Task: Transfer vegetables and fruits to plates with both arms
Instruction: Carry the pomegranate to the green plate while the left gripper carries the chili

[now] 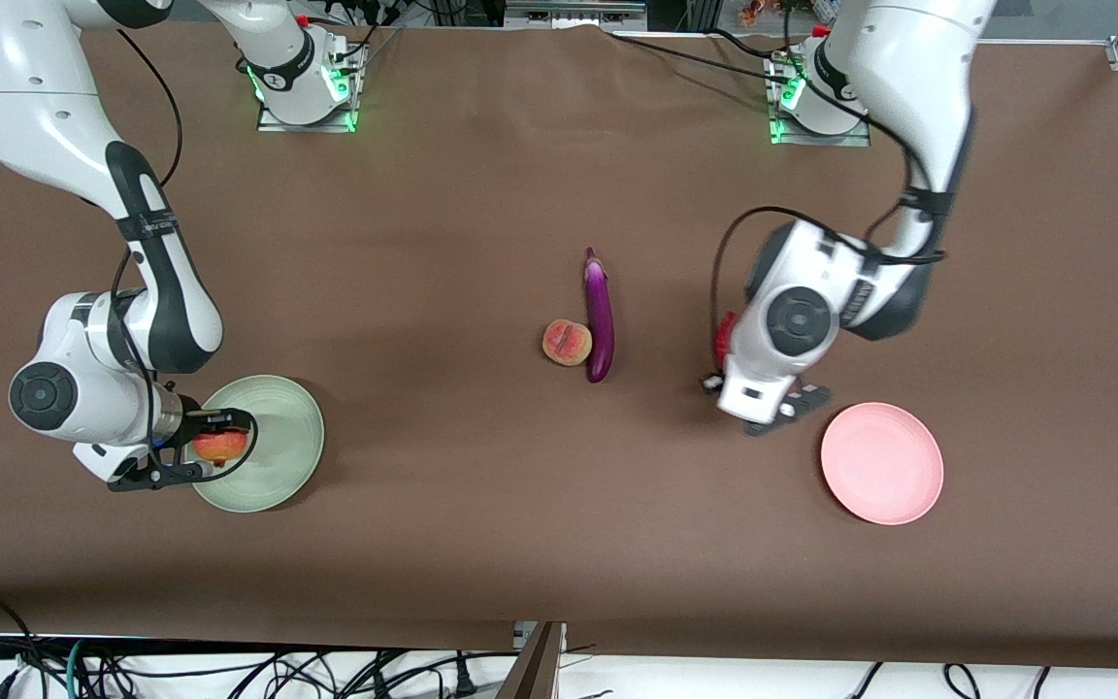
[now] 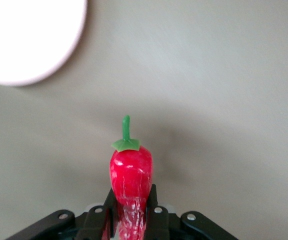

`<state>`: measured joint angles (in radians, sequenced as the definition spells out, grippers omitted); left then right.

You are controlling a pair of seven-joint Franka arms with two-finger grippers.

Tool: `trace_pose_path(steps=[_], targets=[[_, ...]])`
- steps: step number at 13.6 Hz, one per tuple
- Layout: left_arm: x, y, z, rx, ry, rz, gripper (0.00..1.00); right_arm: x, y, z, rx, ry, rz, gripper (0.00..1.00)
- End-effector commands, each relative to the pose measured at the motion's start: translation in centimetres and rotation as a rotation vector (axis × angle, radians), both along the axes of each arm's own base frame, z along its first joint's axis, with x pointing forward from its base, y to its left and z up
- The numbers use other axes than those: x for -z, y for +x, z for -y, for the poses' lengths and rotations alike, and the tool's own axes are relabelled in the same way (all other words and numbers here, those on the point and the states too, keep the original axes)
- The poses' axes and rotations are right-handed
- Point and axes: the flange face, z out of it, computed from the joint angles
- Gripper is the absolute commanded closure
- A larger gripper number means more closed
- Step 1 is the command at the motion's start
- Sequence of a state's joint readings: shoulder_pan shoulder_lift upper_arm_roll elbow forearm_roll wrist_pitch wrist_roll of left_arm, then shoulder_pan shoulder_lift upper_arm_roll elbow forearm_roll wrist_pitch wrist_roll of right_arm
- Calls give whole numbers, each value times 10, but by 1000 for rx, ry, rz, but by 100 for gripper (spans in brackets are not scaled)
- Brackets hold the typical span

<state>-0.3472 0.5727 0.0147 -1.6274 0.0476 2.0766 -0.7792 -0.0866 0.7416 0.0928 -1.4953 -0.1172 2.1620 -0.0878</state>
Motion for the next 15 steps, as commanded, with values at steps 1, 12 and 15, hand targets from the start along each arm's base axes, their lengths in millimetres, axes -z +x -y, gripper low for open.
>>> trace_pose_path(steps=[1,12,15], targets=[[-7,19,-55,157,63,2,88,3,0,2,-18,5,9,86],[55,89,-166,652,140,80,44,-57,15,-79,-90,155,63,0],[43,90,-159,648,137,99,0,-65,5,-155,4,188,53,0]])
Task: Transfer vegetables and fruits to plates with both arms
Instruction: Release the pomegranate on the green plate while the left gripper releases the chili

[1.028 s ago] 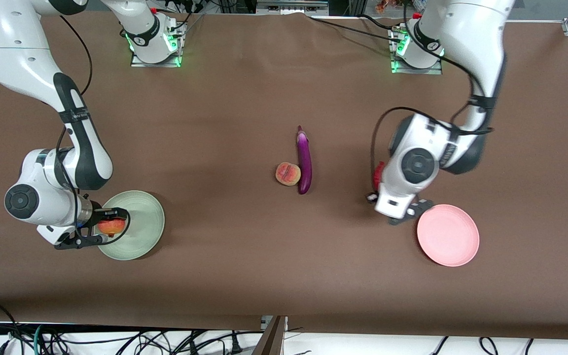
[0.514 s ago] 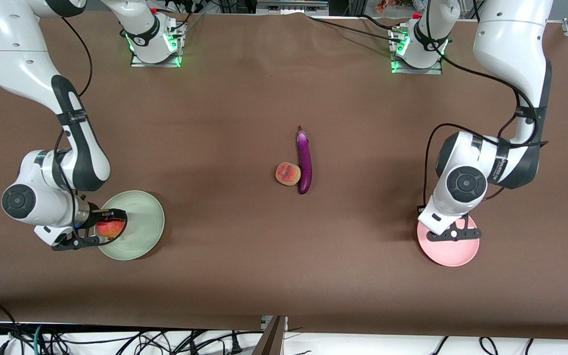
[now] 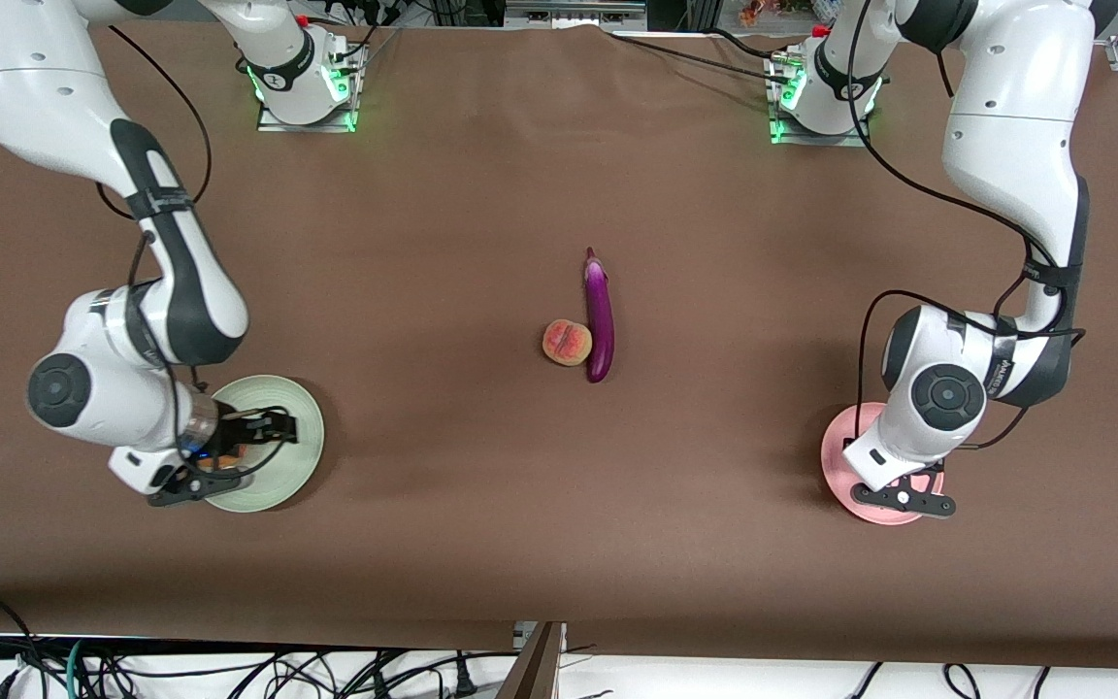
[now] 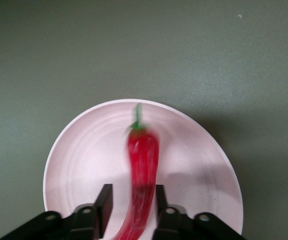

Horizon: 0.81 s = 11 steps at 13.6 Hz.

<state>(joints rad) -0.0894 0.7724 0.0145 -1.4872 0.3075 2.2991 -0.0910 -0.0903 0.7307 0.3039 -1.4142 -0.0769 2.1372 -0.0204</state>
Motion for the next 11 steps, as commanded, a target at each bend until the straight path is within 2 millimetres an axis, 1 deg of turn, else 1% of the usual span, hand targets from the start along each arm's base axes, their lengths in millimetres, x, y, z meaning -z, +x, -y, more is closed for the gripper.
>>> trace_pose_path(steps=[1,3,4,5,7,8,9,10,11], targets=[[-18,8,10,25,-10,16,0,-8,-15,-66,101,14,-36,0],[-33,4,20,-30,-80,-2,0,-8,-39,-147,180,1,-56,0],[-42,-1,24,-58,-108,-42,0,-9,-55,-187,216,-6,-58,0],[-53,-8,33,-60,-126,-83,0,-7,-70,-222,252,-21,-53,0],[-76,-21,49,-46,-125,-156,0,-2,-93,-269,294,-31,-26,0],[-80,-28,52,-43,-118,-199,0,4,-106,-292,303,-32,-31,0],[-77,-34,52,-49,-98,-247,0,7,-114,-306,332,-23,-31,0],[-73,-39,51,-48,-78,-285,0,12,-125,-325,341,-7,-26,0],[-73,-39,43,-56,-79,-292,0,13,-135,-341,346,7,-17,0]])
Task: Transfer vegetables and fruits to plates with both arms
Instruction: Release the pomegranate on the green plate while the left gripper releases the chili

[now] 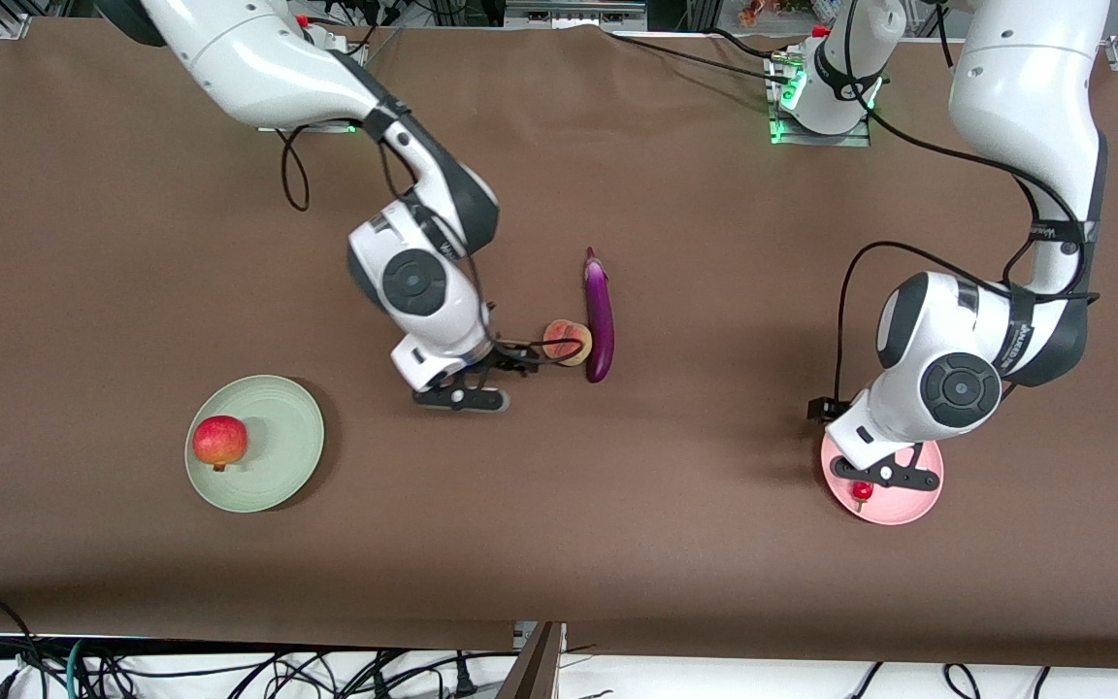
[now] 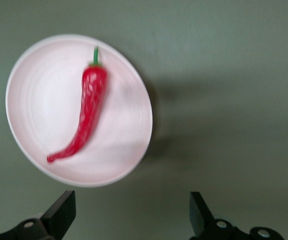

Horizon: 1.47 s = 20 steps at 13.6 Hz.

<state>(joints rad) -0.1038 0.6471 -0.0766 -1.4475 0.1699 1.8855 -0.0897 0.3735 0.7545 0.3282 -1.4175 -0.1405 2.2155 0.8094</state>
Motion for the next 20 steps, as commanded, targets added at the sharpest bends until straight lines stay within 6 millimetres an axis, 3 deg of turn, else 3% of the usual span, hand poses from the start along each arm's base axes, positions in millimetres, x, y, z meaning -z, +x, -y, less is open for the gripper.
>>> trace_pose_path(steps=[1,8,17,18,20], targets=[[2,-5,-16,7,1,-41,0,11,-14,-25,29,5,30,0],[6,-5,-18,3,4,-47,0,46,-43,-66,30,53,42,0],[-1,-4,-18,0,1,-36,0,73,-58,-79,-18,20,57,1],[-4,-4,-16,0,-3,-33,0,75,-58,-78,-31,12,62,17],[-13,-7,-14,-12,-6,-44,0,81,-59,-77,-40,4,61,59]])
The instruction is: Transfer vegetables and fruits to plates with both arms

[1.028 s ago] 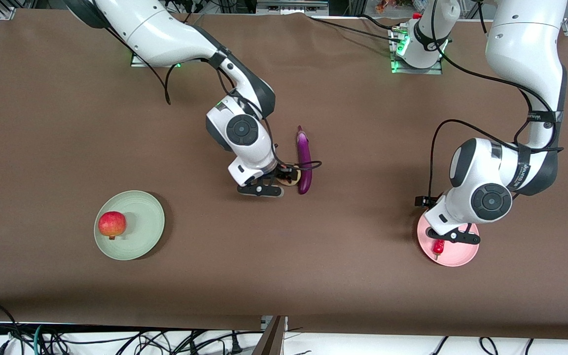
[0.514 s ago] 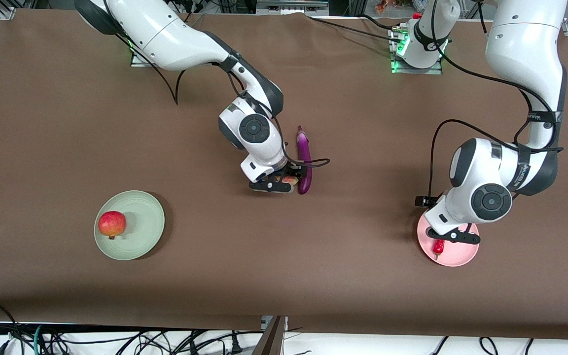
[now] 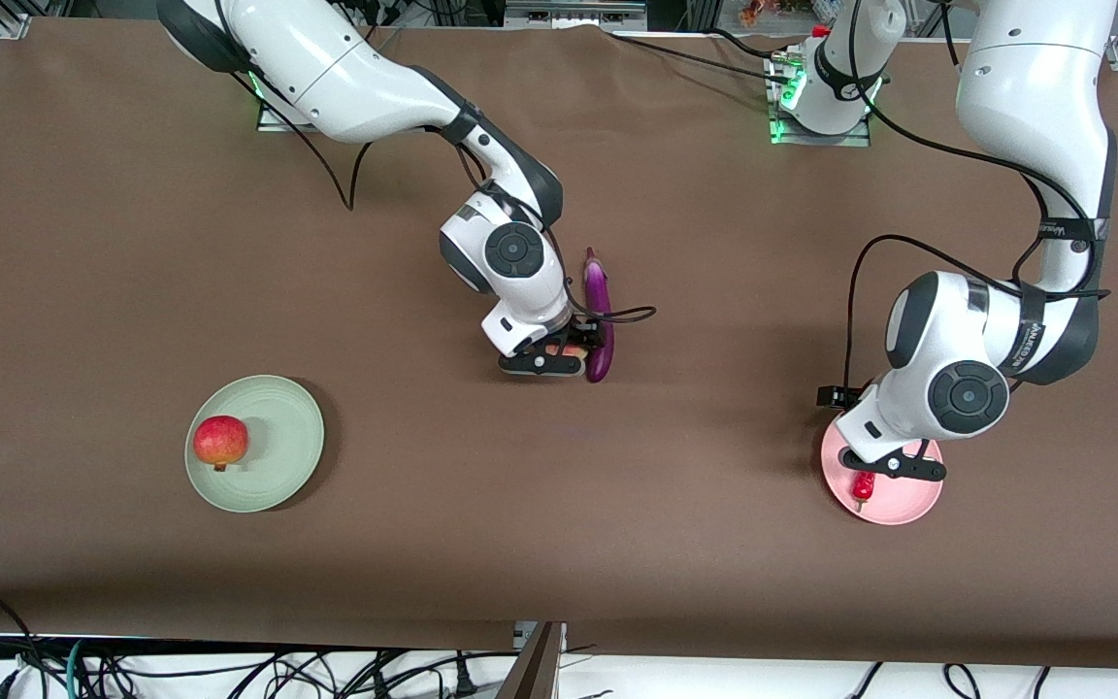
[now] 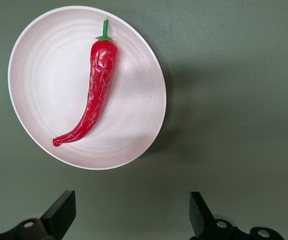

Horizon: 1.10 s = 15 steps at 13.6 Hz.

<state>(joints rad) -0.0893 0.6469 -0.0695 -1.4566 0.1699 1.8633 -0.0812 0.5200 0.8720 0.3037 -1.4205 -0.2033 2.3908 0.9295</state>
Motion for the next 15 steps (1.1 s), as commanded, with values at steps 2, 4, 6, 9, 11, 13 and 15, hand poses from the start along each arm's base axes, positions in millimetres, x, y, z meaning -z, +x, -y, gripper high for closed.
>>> trace_pose_path(steps=[2,4,6,9,11,13,15], targets=[[-32,-9,9,7,-14,-18,0,5,6,6,-14,-14,25,82],[-48,-17,18,-1,-42,-44,0,-15,34,33,2,-13,50,82],[-67,-24,26,-23,-91,-66,0,-33,72,86,-18,-44,51,82],[-85,-37,59,-40,-173,-83,0,-49,121,185,-128,-112,13,82],[-83,-50,108,-138,-182,-96,0,-54,142,248,-210,-146,-22,82],[-66,-66,162,-177,-163,-110,0,-53,156,301,-264,-162,-49,82],[-37,-88,228,-181,-143,-107,0,-50,164,345,-310,-180,-65,82]])
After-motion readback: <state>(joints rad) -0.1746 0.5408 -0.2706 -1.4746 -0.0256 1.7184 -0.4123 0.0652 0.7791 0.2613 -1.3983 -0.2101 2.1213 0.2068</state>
